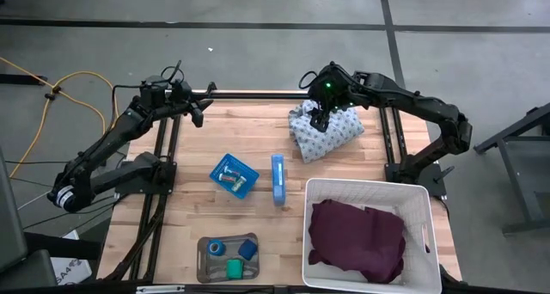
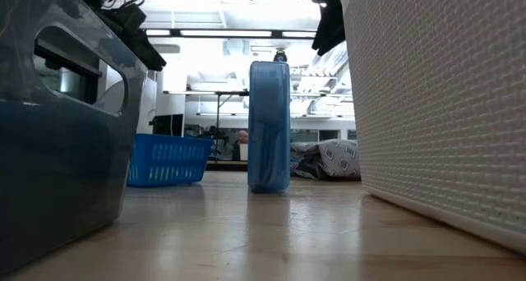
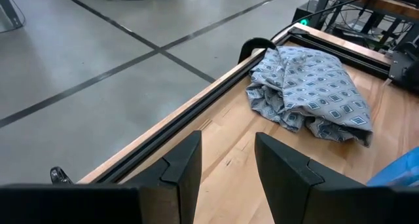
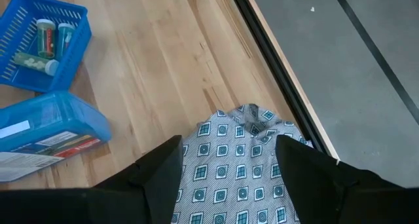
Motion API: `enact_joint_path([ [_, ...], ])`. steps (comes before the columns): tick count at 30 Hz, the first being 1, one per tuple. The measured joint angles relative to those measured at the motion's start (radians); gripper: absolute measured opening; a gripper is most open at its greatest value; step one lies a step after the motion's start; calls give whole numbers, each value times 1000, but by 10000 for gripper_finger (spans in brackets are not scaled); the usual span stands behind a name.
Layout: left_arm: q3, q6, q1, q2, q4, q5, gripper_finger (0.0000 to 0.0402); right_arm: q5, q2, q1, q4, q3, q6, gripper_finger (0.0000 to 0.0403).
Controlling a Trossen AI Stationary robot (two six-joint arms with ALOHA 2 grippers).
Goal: Pick & Place Medicine items
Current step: Put the blue patient gown into the white bin
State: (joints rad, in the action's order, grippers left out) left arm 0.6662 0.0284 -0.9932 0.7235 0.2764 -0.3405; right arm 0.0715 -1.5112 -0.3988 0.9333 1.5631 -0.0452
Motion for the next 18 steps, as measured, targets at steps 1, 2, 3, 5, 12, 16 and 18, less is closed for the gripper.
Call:
enact_joint_path([
  [1,0,0,0,0,0,0,136,0,0,0,0,0,0,232],
  [2,0,-1,0,0,0,0,136,0,0,0,0,0,0,232],
  [3,0,-2,0,0,0,0,136,0,0,0,0,0,0,232],
  [5,0,-3,0,0,0,0,136,0,0,0,0,0,0,232],
  [12,0,-3,0,0,0,0,136,-3,0,0,0,0,49,232],
  [16,0,-3,0,0,0,0,136,0,0,0,0,0,52,232],
  [18,0,-3,0,0,0,0,136,3,0,0,0,0,52,232],
])
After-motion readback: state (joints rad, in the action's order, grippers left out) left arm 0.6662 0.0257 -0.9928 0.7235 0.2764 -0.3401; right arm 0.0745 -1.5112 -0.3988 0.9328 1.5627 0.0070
